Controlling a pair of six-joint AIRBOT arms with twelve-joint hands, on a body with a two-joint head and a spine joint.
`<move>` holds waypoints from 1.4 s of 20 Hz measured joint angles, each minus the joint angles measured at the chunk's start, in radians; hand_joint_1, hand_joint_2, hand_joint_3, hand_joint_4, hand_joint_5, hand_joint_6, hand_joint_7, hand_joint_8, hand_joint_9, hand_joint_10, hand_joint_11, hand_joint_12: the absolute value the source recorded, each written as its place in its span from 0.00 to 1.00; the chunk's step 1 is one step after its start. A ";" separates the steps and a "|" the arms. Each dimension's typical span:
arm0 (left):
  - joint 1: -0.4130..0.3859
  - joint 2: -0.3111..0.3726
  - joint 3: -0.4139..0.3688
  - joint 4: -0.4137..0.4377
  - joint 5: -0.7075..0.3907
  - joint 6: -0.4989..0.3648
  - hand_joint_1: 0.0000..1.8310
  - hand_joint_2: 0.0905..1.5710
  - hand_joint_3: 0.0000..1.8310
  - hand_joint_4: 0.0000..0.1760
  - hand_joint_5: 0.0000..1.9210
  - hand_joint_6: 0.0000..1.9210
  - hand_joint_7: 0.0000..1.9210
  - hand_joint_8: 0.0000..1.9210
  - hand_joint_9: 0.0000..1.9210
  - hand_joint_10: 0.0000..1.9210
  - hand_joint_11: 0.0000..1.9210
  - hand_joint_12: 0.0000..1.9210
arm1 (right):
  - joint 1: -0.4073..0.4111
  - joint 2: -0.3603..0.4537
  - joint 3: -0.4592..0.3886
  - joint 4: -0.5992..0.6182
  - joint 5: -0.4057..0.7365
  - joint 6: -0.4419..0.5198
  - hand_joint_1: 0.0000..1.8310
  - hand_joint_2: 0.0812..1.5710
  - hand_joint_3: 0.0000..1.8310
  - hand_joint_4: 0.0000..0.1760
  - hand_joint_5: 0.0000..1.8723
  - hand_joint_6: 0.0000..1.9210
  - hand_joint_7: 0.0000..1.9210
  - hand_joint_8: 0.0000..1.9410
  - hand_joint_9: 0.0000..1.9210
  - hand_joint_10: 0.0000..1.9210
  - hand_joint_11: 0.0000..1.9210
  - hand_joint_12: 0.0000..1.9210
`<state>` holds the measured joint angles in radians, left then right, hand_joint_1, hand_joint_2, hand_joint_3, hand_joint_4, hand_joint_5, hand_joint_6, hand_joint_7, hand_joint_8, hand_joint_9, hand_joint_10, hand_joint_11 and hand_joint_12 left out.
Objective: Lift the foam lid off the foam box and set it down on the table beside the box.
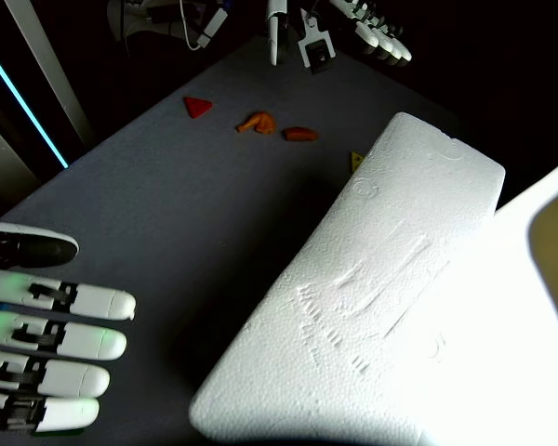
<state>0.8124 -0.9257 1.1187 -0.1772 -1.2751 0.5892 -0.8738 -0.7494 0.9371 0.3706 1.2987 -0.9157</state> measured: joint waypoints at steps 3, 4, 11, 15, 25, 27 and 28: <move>-0.016 -0.028 0.032 -0.056 0.021 0.006 0.28 0.70 0.00 0.53 0.00 0.00 0.00 0.00 0.00 0.00 0.00 0.25 | 0.023 -0.024 0.029 0.038 -0.011 -0.004 0.26 0.77 0.00 0.00 0.00 0.00 0.00 0.00 0.00 0.00 0.01 0.01; -0.024 -0.039 0.048 -0.077 0.030 0.006 0.30 0.69 0.00 0.49 0.00 0.00 0.00 0.00 0.00 0.00 0.00 0.35 | 0.039 -0.030 0.041 0.055 -0.021 -0.011 0.26 0.77 0.00 0.00 0.00 0.00 0.00 0.00 0.00 0.00 0.01 0.01; -0.066 -0.078 0.132 -0.182 0.101 0.005 0.32 0.68 0.00 0.23 0.00 0.00 0.00 0.00 0.00 0.00 0.00 0.81 | 0.204 -0.081 0.124 0.095 -0.145 -0.096 0.29 0.75 0.00 0.00 0.00 0.00 0.00 0.00 0.00 0.00 0.00 0.78; -0.104 -0.122 0.185 -0.203 0.166 -0.002 0.35 0.66 0.00 0.22 0.00 0.00 0.00 0.00 0.00 0.00 0.00 1.00 | 0.268 -0.127 0.184 0.124 -0.249 -0.122 0.29 0.73 0.00 0.00 0.00 0.00 0.00 0.00 0.00 0.00 0.00 0.17; -0.159 -0.198 0.269 -0.236 0.285 -0.023 0.31 0.64 0.00 0.20 0.00 0.00 0.00 0.00 0.00 0.00 0.00 0.74 | 0.296 -0.160 0.252 0.242 -0.327 -0.151 0.25 0.73 0.00 0.00 0.00 0.00 0.00 0.00 0.00 0.00 0.00 0.01; -0.167 -0.208 0.283 -0.243 0.298 -0.030 0.31 0.64 0.00 0.22 0.00 0.00 0.00 0.00 0.00 0.00 0.00 0.69 | 0.304 -0.175 0.267 0.247 -0.340 -0.151 0.29 0.74 0.00 0.00 0.00 0.00 0.00 0.00 0.00 0.00 0.01 0.02; -0.172 -0.217 0.294 -0.242 0.307 -0.034 0.30 0.64 0.00 0.08 0.00 0.00 0.00 0.00 0.00 0.00 0.00 0.50 | 0.311 -0.188 0.283 0.256 -0.354 -0.152 0.32 0.73 0.00 0.00 0.00 0.00 0.00 0.00 0.00 0.00 0.00 0.61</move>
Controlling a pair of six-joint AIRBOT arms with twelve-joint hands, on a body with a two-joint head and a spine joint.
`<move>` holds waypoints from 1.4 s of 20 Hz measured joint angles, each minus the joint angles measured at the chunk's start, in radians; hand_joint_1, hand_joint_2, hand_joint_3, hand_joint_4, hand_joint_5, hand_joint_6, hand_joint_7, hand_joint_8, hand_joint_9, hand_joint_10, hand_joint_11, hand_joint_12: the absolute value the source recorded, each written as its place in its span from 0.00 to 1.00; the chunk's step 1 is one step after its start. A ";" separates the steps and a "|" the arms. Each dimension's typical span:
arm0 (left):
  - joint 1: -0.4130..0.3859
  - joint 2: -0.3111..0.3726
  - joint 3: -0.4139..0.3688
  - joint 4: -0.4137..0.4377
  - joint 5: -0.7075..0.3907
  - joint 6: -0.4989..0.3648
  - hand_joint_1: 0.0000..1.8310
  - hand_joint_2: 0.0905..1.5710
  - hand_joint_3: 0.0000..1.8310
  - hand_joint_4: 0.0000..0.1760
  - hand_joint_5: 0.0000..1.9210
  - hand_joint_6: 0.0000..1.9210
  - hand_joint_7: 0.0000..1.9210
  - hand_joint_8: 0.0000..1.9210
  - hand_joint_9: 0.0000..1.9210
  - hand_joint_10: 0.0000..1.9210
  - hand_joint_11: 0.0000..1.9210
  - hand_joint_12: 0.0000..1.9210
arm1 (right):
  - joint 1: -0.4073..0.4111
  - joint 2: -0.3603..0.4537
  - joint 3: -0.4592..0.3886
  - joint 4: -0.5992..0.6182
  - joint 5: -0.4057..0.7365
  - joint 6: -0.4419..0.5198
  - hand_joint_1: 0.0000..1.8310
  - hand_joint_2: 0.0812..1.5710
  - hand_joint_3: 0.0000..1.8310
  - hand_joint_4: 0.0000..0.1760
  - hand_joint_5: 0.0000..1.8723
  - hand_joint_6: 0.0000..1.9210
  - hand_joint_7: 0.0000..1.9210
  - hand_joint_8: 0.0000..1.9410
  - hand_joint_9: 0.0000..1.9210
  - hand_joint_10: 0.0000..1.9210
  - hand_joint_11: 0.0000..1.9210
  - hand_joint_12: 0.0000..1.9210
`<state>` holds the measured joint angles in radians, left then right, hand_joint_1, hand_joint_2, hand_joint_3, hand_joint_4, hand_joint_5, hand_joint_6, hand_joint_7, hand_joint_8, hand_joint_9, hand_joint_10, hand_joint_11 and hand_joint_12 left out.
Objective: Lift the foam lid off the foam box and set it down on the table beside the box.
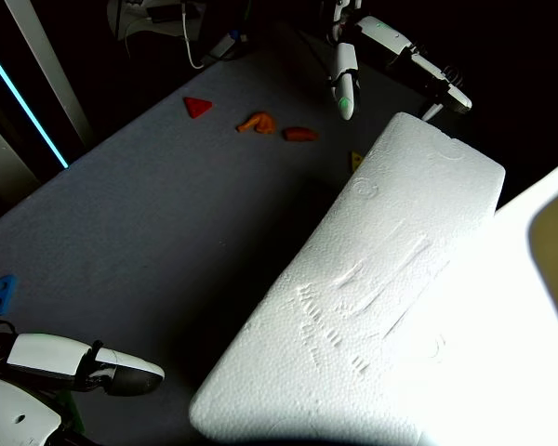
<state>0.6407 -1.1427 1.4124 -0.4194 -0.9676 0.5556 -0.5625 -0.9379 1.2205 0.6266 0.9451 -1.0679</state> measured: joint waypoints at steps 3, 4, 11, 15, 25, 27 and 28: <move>-0.003 -0.015 0.015 -0.016 0.025 -0.006 0.29 0.63 0.00 0.00 0.00 0.00 0.00 0.00 0.00 0.00 0.00 0.46 | 0.016 -0.016 0.023 0.014 -0.036 0.000 0.34 0.71 0.00 0.00 0.00 0.00 0.00 0.00 0.00 0.00 0.00 0.61; -0.003 -0.018 0.024 -0.011 0.038 -0.008 0.29 0.64 0.00 0.00 0.00 0.00 0.00 0.00 0.00 0.00 0.00 0.41 | 0.017 -0.021 0.028 0.015 -0.042 -0.001 0.33 0.70 0.00 0.00 0.00 0.00 0.00 0.00 0.00 0.00 0.00 0.49; -0.006 -0.049 0.047 -0.014 0.069 -0.019 0.31 0.66 0.00 0.00 0.00 0.00 0.00 0.00 0.00 0.00 0.00 0.07 | 0.032 -0.044 0.049 0.017 -0.064 0.010 0.29 0.69 0.00 0.00 0.00 0.00 0.00 0.00 0.00 0.00 0.00 0.00; -0.013 -0.059 0.063 -0.023 0.079 -0.034 0.32 0.65 0.00 0.00 0.00 0.00 0.00 0.00 0.00 0.00 0.00 0.16 | 0.036 -0.050 0.056 0.017 -0.071 0.022 0.28 0.68 0.00 0.00 0.00 0.00 0.00 0.00 0.00 0.00 0.00 0.00; -0.016 -0.090 0.100 -0.022 0.105 -0.061 0.26 0.62 0.00 0.00 0.00 0.00 0.00 0.00 0.00 0.00 0.00 0.32 | 0.044 -0.080 0.090 0.015 -0.072 0.085 0.27 0.66 0.00 0.00 0.00 0.00 0.00 0.00 0.00 0.00 0.00 0.32; -0.016 -0.092 0.100 -0.019 0.109 -0.064 0.25 0.62 0.00 0.00 0.02 0.00 0.00 0.00 0.00 0.00 0.00 0.22 | 0.044 -0.085 0.095 0.013 -0.072 0.099 0.30 0.69 0.00 0.00 0.00 0.00 0.00 0.00 0.00 0.00 0.00 0.29; -0.016 -0.094 0.101 -0.019 0.109 -0.065 0.25 0.62 0.00 0.00 0.03 0.00 0.00 0.00 0.00 0.00 0.00 0.18 | 0.044 -0.090 0.101 0.013 -0.071 0.104 0.30 0.69 0.00 0.00 0.00 0.00 0.00 0.00 0.01 0.00 0.00 0.25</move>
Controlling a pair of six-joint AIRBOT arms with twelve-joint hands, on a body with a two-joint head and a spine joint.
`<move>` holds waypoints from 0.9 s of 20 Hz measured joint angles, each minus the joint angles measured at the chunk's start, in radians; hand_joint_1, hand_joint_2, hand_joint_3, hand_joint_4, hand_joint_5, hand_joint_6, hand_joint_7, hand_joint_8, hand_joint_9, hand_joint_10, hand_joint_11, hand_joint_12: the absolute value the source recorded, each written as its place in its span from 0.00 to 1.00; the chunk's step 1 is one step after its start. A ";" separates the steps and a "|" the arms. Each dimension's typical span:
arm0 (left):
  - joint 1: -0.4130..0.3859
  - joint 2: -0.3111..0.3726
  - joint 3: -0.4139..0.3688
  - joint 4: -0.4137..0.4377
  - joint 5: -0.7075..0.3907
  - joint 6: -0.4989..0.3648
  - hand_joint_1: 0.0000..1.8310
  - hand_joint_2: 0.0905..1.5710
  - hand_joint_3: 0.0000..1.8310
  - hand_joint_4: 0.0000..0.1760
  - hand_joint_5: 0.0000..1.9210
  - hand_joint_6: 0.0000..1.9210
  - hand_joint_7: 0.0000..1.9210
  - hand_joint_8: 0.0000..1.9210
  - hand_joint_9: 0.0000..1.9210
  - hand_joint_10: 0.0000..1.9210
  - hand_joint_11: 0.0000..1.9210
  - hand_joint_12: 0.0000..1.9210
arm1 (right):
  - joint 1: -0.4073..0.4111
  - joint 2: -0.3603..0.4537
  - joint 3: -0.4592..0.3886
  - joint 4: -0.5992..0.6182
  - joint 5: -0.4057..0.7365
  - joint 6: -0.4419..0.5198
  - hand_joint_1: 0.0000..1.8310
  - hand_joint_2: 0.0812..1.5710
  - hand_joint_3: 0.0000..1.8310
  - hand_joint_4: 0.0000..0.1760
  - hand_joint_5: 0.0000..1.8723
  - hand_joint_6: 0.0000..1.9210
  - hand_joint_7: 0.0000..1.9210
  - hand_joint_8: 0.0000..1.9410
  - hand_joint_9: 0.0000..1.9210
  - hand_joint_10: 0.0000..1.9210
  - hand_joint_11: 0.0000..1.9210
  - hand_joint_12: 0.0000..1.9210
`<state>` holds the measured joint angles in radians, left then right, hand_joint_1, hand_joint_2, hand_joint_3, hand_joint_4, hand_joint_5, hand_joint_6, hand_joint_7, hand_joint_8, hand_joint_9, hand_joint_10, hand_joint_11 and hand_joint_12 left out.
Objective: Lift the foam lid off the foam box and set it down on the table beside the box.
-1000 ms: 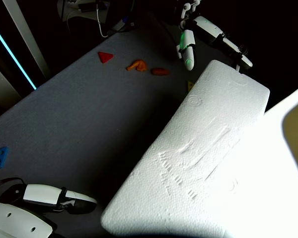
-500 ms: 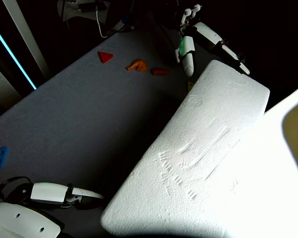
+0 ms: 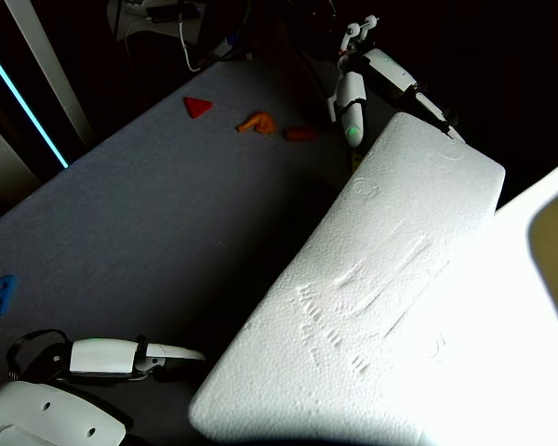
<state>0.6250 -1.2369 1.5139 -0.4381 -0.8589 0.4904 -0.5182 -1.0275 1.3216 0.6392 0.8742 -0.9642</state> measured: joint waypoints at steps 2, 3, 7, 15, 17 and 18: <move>0.000 -0.001 0.001 0.003 -0.001 -0.002 0.25 0.65 0.00 0.00 0.05 0.00 0.00 0.00 0.00 0.00 0.00 0.06 | 0.000 -0.005 0.003 -0.001 0.000 0.013 0.30 0.70 0.00 0.00 0.02 0.01 0.03 0.01 0.03 0.01 0.00 0.23; 0.000 -0.005 0.005 0.003 -0.001 -0.003 0.25 0.66 0.00 0.00 0.05 0.00 0.00 0.00 0.00 0.00 0.00 0.03 | 0.000 -0.010 0.010 -0.004 -0.001 0.023 0.32 0.71 0.00 0.00 0.03 0.00 0.04 0.00 0.03 0.01 0.00 0.16; 0.000 -0.008 0.010 0.005 0.004 -0.014 0.25 0.67 0.00 0.00 0.06 0.00 0.00 0.00 0.00 0.00 0.01 0.01 | 0.000 -0.021 0.021 -0.007 0.000 0.045 0.28 0.72 0.00 0.00 0.06 0.01 0.07 0.00 0.06 0.02 0.00 0.24; -0.009 -0.014 0.011 0.000 -0.004 -0.025 0.31 0.70 0.01 0.00 0.12 0.02 0.00 0.00 0.00 0.00 0.00 0.00 | 0.000 -0.026 0.027 -0.024 0.005 0.077 0.31 0.76 0.00 0.00 0.13 0.05 0.08 0.00 0.04 0.01 0.00 0.10; -0.009 -0.014 0.011 -0.002 -0.010 -0.029 0.31 0.72 0.01 0.00 0.12 0.02 0.00 0.00 0.00 0.00 0.00 0.00 | 0.000 -0.026 0.027 -0.026 0.009 0.079 0.32 0.76 0.00 0.00 0.13 0.04 0.09 0.00 0.05 0.02 0.00 0.17; -0.009 -0.014 0.011 -0.002 -0.011 -0.029 0.33 0.72 0.01 0.00 0.13 0.02 0.00 0.00 0.00 0.00 0.00 0.00 | 0.000 -0.026 0.027 -0.027 0.010 0.082 0.32 0.76 0.00 0.00 0.15 0.05 0.09 0.00 0.05 0.02 0.00 0.16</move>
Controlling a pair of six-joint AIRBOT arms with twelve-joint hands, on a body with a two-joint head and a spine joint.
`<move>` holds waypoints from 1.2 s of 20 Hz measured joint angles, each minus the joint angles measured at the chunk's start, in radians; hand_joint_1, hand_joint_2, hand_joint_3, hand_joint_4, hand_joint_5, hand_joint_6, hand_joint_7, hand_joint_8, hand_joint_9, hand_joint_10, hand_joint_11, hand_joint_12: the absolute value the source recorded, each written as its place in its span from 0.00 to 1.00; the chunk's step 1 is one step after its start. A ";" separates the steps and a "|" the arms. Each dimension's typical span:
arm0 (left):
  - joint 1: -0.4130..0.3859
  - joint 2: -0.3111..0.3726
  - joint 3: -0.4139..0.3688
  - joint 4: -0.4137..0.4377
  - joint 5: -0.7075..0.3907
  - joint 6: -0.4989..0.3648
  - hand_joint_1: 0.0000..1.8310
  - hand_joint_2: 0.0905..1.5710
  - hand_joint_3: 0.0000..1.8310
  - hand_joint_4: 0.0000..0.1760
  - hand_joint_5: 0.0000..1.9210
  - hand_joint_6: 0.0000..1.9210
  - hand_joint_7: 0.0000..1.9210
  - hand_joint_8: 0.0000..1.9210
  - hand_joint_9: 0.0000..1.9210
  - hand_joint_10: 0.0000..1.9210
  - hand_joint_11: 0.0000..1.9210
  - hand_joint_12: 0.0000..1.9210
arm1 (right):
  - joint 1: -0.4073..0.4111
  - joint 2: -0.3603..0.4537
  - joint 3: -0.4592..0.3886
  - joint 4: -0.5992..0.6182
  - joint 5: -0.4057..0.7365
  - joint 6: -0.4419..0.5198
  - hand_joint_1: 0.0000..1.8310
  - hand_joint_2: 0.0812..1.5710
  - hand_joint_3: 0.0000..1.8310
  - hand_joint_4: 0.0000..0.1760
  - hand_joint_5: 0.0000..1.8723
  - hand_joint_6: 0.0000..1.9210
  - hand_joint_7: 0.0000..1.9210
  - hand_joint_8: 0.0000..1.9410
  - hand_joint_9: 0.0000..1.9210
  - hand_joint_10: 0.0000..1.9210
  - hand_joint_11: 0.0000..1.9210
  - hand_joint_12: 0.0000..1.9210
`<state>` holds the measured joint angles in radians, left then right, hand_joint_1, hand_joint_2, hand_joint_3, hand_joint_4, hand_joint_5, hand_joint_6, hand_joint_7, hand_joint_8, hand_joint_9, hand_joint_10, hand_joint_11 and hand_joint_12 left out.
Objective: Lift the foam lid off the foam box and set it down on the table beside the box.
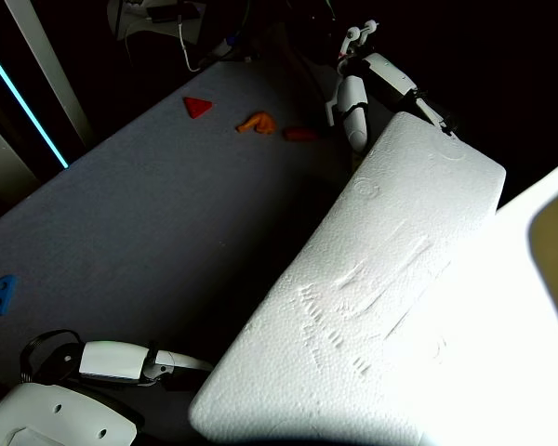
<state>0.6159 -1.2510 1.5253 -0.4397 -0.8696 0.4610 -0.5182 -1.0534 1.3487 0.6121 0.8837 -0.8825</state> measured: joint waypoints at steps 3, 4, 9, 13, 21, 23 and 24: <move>0.000 0.000 0.000 0.001 -0.008 -0.011 0.33 0.73 0.00 0.00 0.13 0.01 0.02 0.00 0.01 0.00 0.00 0.18 | 0.000 0.000 -0.002 -0.004 0.007 0.010 0.32 0.78 0.00 0.00 0.17 0.06 0.10 0.00 0.04 0.03 0.00 0.09; 0.000 0.000 0.000 0.001 -0.014 -0.013 0.34 0.72 0.00 0.00 0.14 0.00 0.02 0.00 0.01 0.00 0.00 0.21 | 0.000 0.000 -0.003 -0.005 0.010 0.011 0.32 0.78 0.00 0.00 0.18 0.06 0.09 0.00 0.03 0.02 0.00 0.03; 0.001 0.016 -0.018 0.005 -0.048 -0.016 0.34 0.72 0.00 0.00 0.14 0.00 0.00 0.00 0.00 0.00 0.00 0.26 | 0.000 0.002 -0.027 -0.005 0.043 0.010 0.30 0.79 0.00 0.00 0.07 0.51 0.06 0.00 0.00 0.00 0.00 0.00; 0.001 0.031 -0.032 0.022 -0.077 -0.016 0.33 0.71 0.00 0.00 0.13 0.00 0.00 0.00 0.00 0.00 0.00 0.23 | 0.000 0.007 -0.046 -0.010 0.055 0.010 0.31 0.80 0.00 0.00 0.03 0.59 0.09 0.01 0.03 0.02 0.00 0.00; 0.005 0.077 -0.082 0.045 -0.149 -0.018 0.29 0.69 0.00 0.06 0.14 0.00 0.00 0.00 0.00 0.00 0.00 0.18 | 0.000 0.051 -0.092 -0.053 0.097 0.015 0.27 0.78 0.00 0.00 0.04 0.31 0.10 0.01 0.00 0.19 0.00 0.45; 0.007 0.086 -0.093 0.051 -0.161 -0.018 0.29 0.68 0.00 0.02 0.14 0.00 0.00 0.00 0.00 0.00 0.00 0.14 | 0.003 0.061 -0.095 -0.063 0.104 0.013 0.31 0.77 0.00 0.00 0.05 0.27 0.18 0.05 0.08 0.28 0.00 0.75; 0.010 0.089 -0.095 0.061 -0.169 -0.018 0.29 0.68 0.00 0.02 0.14 0.00 0.00 0.00 0.00 0.00 0.00 0.14 | 0.003 0.067 -0.098 -0.066 0.108 0.014 0.31 0.77 0.00 0.00 0.05 0.27 0.18 0.05 0.08 0.28 0.00 0.75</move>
<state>0.6254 -1.1618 1.4307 -0.3786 -1.0386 0.4435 -0.5152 -0.9867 1.2507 0.5457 0.9916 -0.8688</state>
